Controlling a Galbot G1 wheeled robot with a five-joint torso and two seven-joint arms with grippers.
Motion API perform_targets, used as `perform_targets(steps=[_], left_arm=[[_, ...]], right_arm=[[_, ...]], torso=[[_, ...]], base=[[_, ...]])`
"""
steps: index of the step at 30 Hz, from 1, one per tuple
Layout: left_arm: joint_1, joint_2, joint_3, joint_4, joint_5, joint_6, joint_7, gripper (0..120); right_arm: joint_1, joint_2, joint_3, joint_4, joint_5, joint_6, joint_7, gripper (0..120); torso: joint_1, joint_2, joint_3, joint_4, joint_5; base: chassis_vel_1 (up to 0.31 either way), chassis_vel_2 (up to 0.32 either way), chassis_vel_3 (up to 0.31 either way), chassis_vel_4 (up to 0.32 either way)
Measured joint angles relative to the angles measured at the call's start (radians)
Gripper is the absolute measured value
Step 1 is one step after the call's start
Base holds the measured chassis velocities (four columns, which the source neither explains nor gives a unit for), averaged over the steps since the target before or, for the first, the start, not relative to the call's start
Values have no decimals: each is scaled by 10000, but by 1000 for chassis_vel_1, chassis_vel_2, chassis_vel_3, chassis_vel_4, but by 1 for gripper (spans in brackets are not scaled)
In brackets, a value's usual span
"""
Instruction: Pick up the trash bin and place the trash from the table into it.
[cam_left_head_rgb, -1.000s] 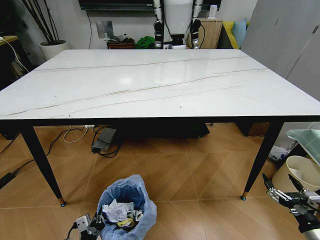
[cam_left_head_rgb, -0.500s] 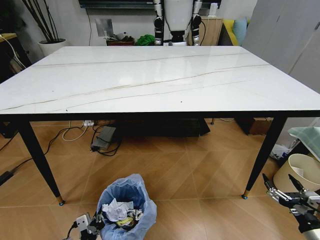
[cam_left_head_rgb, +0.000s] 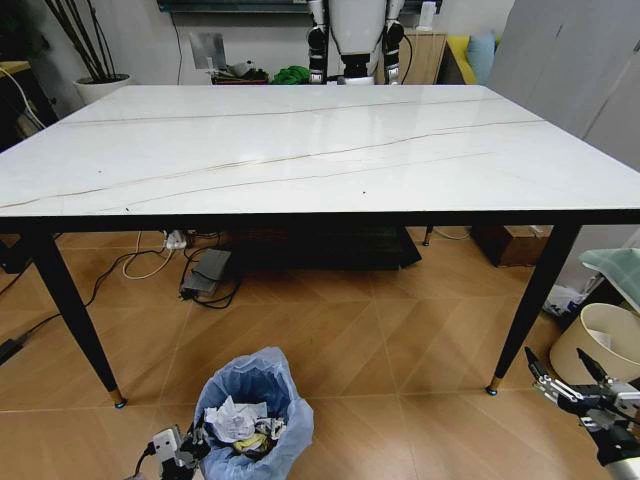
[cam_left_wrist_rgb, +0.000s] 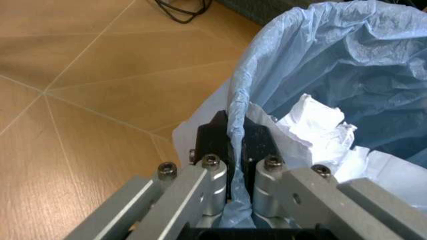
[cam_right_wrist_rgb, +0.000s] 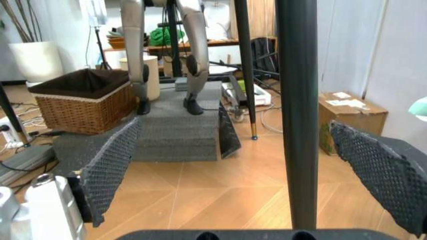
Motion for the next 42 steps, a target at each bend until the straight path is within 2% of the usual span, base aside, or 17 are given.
perform_targets(steps=[17, 23, 42], left_arm=[[-172, -25, 82, 51, 63, 29, -27, 0], [-226, 8, 154, 55, 86, 25, -72, 0], [-510, -37, 339, 209, 172, -1, -244, 0]], right_arm=[[0, 0, 0, 0, 0, 0, 0, 100], [0, 0, 0, 0, 0, 0, 0, 100], [0, 0, 0, 0, 0, 0, 0, 100]], torso=[[-172, -636, -463, 0, 0], [-264, -1010, -744, 0, 0], [-348, -1617, -1269, 0, 0]], base=[[0, 0, 0, 0], [0, 0, 0, 0], [0, 0, 0, 0]])
